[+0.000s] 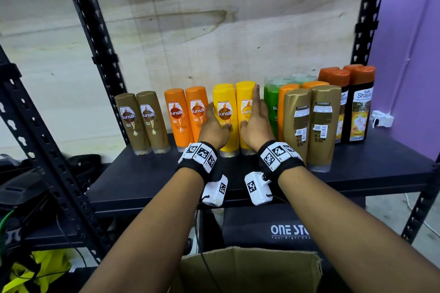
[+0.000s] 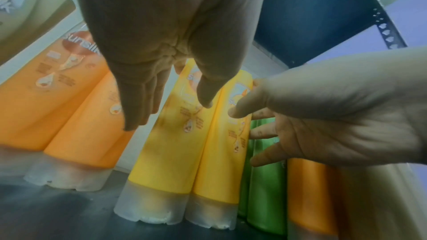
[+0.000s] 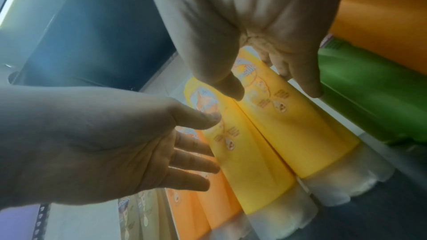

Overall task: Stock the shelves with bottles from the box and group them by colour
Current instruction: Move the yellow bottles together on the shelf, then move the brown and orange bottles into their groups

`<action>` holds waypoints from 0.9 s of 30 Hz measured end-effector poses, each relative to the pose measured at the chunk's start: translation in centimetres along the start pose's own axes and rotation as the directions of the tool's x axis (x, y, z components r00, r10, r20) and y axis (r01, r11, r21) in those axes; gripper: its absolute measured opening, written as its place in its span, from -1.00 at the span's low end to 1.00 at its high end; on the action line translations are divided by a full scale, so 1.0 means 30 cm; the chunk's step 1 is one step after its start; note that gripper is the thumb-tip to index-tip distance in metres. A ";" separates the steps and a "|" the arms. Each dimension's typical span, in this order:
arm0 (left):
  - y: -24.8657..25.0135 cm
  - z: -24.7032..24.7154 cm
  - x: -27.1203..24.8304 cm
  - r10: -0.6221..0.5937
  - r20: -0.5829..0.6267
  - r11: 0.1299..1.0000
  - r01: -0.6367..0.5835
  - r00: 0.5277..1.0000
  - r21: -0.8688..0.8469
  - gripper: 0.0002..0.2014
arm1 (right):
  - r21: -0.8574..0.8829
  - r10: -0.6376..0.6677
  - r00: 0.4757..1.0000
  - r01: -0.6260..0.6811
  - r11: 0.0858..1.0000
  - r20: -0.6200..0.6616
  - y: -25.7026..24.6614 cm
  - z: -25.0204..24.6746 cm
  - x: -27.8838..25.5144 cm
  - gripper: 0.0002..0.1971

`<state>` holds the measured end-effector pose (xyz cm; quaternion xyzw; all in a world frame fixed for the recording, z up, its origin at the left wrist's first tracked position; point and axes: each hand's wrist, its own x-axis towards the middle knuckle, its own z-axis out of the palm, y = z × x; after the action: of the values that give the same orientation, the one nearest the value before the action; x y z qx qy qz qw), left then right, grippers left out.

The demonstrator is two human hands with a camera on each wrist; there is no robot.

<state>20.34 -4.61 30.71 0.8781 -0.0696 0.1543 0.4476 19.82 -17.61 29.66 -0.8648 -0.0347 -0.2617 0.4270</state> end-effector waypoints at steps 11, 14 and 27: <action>0.021 -0.049 -0.182 0.084 -0.009 0.962 -0.079 0.996 0.263 -0.78 | -0.169 -0.007 0.995 0.024 0.985 0.099 0.006 -0.065 -0.197 -0.56; 0.038 -0.050 -0.253 0.140 -0.010 0.946 -0.131 0.990 0.298 -0.85 | -0.231 -0.085 0.990 0.110 0.967 0.115 0.001 -0.112 -0.248 -0.75; 0.142 0.035 -0.366 0.261 0.043 0.904 -0.259 0.965 0.340 -0.76 | -0.397 -0.156 0.984 0.179 0.900 0.092 0.032 -0.364 -0.372 -0.77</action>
<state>9.09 -8.16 29.73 0.9251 -0.1572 0.2238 0.2634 5.87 -24.67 29.03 -0.9353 -0.0664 -0.2740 0.2140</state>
